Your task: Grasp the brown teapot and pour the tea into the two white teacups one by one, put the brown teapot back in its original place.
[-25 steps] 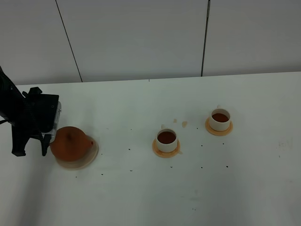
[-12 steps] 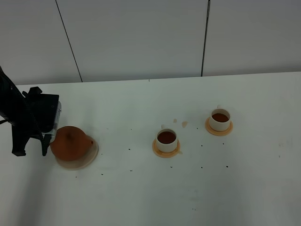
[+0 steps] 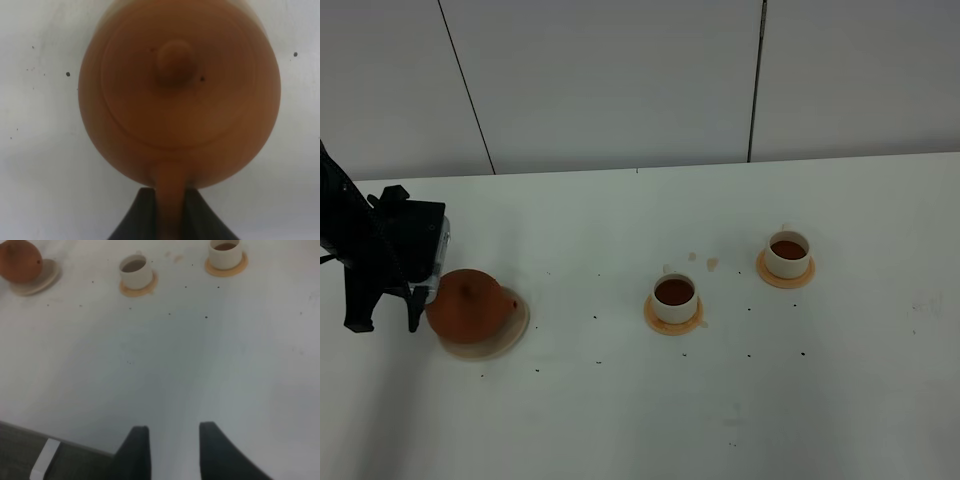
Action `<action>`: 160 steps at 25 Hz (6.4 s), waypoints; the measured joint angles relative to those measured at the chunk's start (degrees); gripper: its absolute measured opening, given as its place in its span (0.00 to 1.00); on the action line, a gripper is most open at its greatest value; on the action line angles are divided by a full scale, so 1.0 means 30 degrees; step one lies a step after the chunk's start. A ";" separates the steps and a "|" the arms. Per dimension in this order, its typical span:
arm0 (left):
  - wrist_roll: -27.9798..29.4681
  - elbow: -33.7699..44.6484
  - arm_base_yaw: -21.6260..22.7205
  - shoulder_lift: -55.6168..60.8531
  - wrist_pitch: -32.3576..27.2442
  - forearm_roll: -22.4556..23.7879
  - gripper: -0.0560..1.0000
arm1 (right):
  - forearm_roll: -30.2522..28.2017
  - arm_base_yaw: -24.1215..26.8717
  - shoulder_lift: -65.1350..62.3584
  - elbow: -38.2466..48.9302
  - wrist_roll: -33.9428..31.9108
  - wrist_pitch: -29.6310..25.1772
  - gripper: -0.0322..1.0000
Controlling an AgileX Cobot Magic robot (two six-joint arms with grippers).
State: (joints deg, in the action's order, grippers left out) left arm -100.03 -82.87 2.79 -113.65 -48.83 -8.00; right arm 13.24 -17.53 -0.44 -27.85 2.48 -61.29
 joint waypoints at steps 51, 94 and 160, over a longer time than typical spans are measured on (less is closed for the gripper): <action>0.0415 0.0025 0.0000 -0.0677 -0.0428 -0.0103 0.46 | 0.0000 0.0000 0.0000 0.0000 0.0000 0.0000 0.26; 1.4853 0.1220 0.0000 1.4369 -0.6411 0.4788 0.22 | 0.0000 0.0000 0.0000 0.0000 0.0000 0.0000 0.26; 3.1464 1.7974 0.0000 3.6956 -0.3723 0.2804 0.23 | 0.0054 0.0000 0.0000 0.0000 0.0000 0.0000 0.26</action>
State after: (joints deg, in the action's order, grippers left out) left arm -5.64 -28.95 2.79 -2.78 -60.00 0.41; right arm 13.40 -17.53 -0.44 -27.85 2.48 -61.29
